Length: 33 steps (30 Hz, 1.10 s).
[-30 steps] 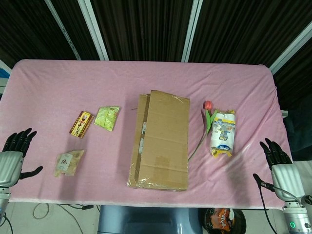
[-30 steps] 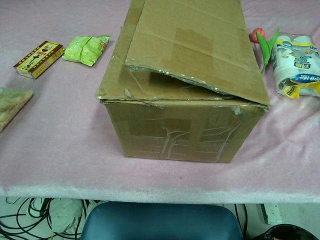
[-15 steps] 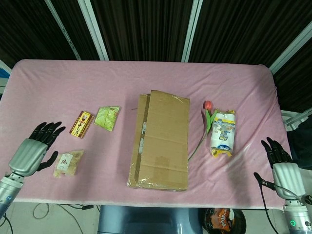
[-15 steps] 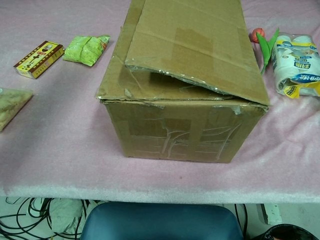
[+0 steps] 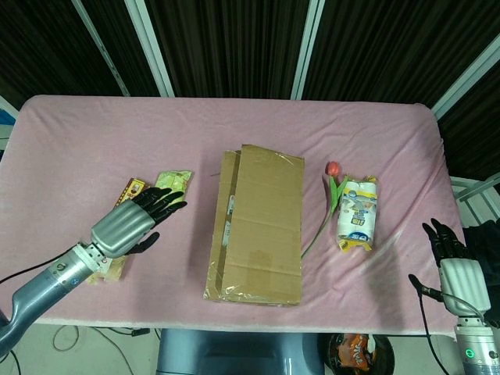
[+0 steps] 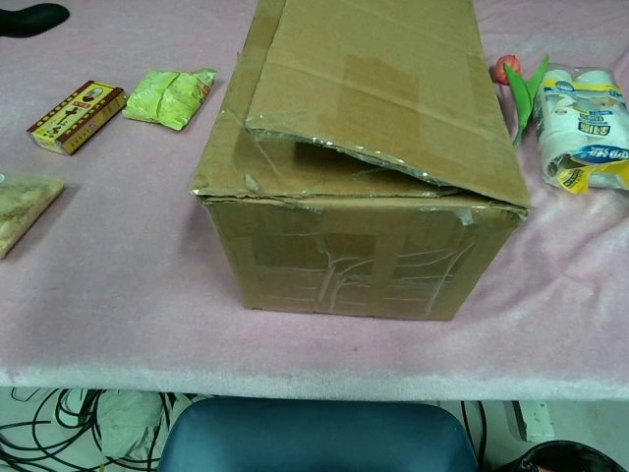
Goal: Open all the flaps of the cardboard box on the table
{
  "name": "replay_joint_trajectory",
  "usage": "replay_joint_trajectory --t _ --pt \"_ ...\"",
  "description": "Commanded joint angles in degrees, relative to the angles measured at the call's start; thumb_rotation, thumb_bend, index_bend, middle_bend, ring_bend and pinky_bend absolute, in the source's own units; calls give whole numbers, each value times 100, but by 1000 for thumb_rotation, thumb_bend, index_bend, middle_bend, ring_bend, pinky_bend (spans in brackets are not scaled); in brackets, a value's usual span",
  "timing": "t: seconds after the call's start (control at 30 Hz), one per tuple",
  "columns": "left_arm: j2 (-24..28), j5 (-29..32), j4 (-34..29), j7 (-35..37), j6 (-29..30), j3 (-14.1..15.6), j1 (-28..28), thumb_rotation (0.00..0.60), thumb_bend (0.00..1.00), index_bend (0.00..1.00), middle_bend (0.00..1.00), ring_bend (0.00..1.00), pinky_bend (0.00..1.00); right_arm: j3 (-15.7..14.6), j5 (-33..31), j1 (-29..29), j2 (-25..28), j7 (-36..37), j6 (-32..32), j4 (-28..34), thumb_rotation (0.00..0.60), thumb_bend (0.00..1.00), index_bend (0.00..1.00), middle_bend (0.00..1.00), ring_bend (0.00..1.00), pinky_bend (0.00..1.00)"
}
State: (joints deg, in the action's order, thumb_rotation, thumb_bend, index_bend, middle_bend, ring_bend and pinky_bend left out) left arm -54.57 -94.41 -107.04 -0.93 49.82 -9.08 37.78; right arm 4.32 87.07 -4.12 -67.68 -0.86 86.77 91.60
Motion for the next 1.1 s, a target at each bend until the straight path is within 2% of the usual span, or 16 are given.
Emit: replay_joint_trajectory --t 0.03,0.73,1.1 --pt "-78 189 -127 -11 -399 -99 333 600 505 12 42 14 133 13 -35 -7 5 25 -24 14 600 267 0 0 64 228" --pt "-738 876 12 -945 -1268 -187 1249 600 511 19 93 67 132 26 -111 -16 36 208 -90 58 600 268 0 0 64 228" --pt "-990 1474 62 -1432 -1385 -504 1733 600 511 14 93 67 132 27 -130 -23 45 288 -120 100 600 267 0 0 64 228"
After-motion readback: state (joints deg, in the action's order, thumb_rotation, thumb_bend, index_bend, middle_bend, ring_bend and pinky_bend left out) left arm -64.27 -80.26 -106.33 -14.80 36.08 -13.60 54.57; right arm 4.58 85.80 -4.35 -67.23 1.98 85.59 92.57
